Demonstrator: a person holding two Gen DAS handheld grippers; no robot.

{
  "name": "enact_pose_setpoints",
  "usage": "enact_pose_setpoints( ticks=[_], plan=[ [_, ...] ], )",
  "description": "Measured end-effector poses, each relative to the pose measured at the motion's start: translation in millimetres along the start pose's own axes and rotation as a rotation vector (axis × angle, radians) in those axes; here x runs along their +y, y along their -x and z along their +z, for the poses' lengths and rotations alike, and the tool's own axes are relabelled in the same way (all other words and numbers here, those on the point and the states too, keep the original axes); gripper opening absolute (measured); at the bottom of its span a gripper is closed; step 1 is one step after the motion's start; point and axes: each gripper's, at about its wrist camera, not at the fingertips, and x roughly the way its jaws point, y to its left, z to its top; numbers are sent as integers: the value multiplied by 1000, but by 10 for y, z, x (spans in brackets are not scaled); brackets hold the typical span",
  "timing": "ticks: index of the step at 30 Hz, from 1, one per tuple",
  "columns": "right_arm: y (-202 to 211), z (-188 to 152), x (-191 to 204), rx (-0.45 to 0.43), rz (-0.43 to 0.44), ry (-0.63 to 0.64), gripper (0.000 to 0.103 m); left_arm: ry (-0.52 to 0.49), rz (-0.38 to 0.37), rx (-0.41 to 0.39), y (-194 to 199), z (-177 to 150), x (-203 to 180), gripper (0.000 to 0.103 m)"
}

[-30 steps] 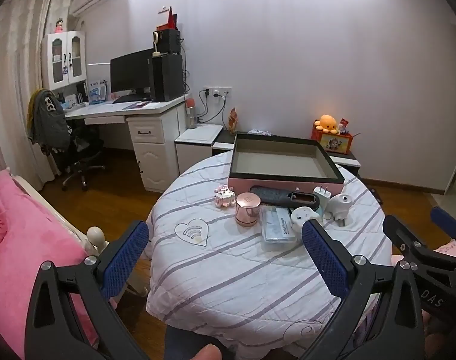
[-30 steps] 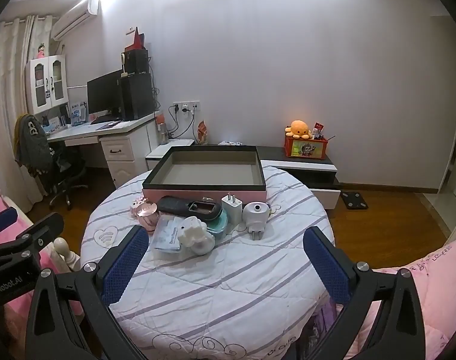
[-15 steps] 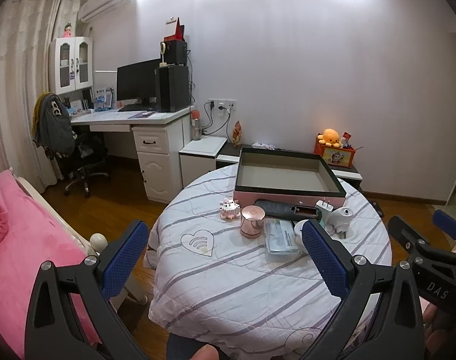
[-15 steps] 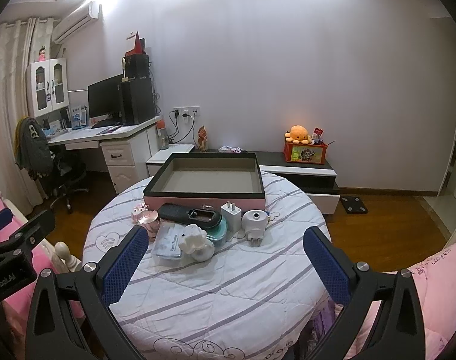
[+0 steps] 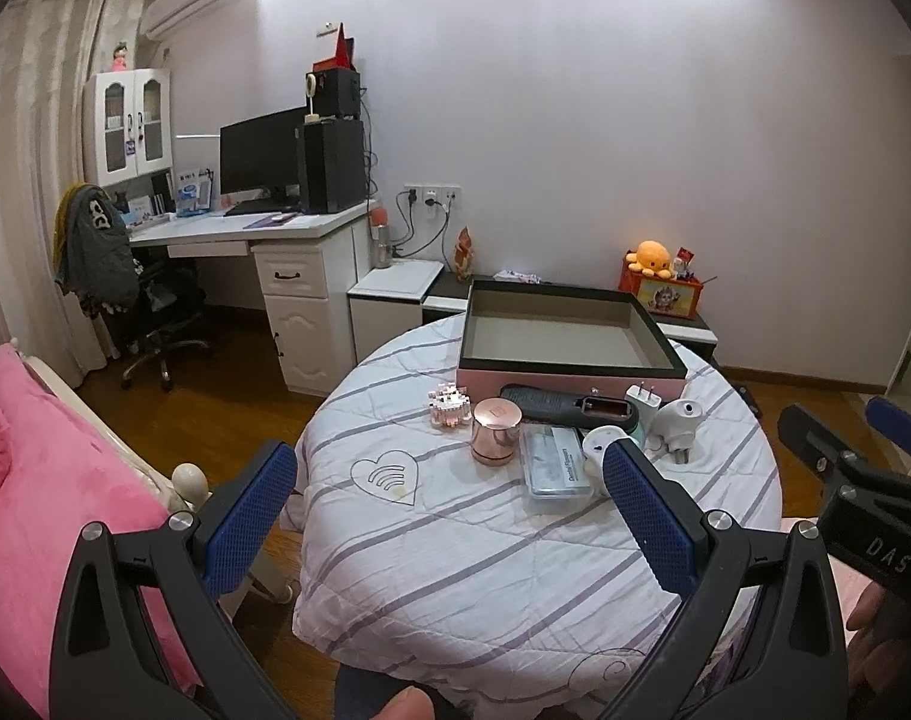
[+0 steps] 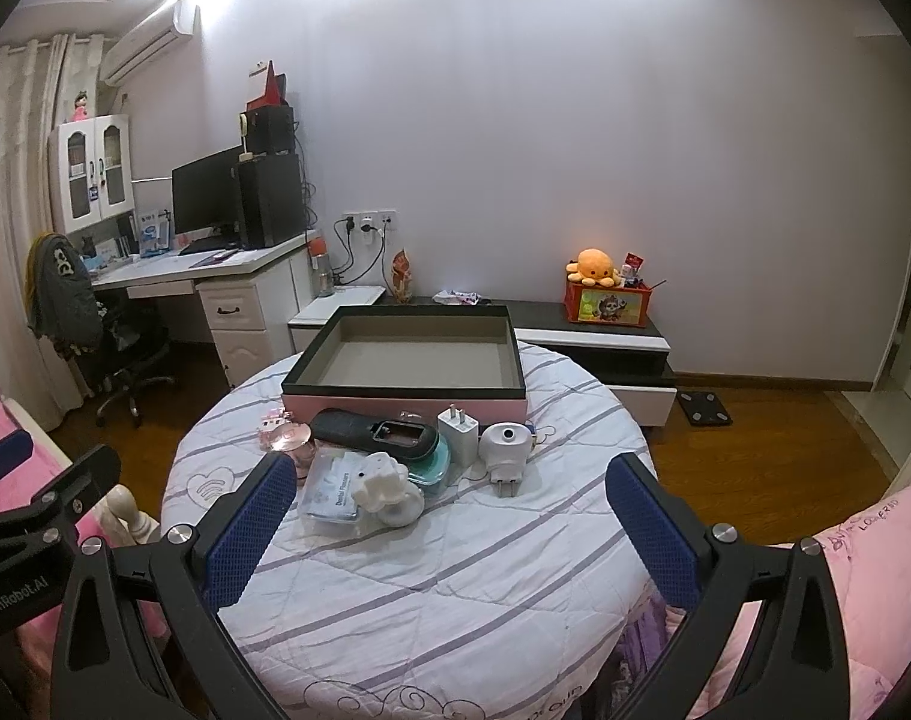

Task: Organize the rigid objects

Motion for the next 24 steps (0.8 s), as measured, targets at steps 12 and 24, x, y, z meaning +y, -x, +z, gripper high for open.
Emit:
enact_pose_setpoints(
  ticks=[12,24],
  plan=[
    [-390,250,-125,55,-2,2,103,-5,10,29,-375,189,-20,103],
    [-1017,299,-267,148,11,-18,103,-47,-16,95,-957,260,-132,103]
  ],
)
